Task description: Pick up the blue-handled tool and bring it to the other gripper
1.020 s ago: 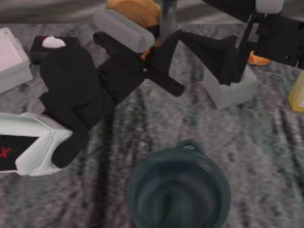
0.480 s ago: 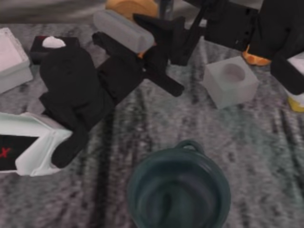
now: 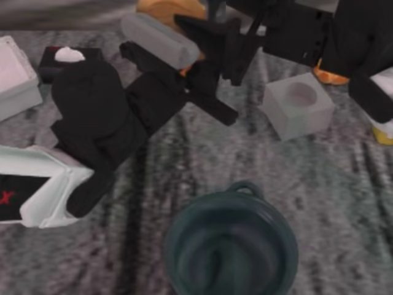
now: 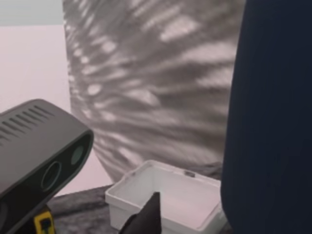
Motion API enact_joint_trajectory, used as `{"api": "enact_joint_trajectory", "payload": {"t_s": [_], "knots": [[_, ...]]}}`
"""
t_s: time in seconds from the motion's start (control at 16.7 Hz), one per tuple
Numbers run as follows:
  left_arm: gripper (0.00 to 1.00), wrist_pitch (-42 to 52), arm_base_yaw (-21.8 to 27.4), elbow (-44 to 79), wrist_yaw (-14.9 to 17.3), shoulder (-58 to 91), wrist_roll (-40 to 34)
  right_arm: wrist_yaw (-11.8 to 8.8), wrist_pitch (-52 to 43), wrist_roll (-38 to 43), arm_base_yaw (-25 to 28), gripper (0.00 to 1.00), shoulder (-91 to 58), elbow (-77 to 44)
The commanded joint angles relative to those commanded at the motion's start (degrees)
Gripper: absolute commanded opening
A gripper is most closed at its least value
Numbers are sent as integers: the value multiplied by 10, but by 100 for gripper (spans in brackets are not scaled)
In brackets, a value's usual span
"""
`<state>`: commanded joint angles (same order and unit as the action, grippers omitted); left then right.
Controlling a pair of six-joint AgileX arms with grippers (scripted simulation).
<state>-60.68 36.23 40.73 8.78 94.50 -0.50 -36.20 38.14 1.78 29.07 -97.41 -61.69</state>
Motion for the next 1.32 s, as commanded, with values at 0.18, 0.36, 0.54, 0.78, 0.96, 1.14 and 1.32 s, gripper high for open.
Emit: {"api": "enact_joint_trajectory", "payload": {"t_s": [0.18,0.36,0.54,0.78,0.96,1.14,1.32], "knots": [[0,0,0,0,0,0,0,0,0,0,0,32,0,0],[0,0,0,0,0,0,0,0,0,0,0,10,0,0],[0,0,0,0,0,0,0,0,0,0,0,0,0,0],[0,0,0,0,0,0,0,0,0,0,0,0,0,0],[0,0,0,0,0,0,0,0,0,0,0,0,0,0],[23,0,0,0,0,0,0,0,0,0,0,0,0,0],[45,0,0,0,0,0,0,0,0,0,0,0,0,0]]}}
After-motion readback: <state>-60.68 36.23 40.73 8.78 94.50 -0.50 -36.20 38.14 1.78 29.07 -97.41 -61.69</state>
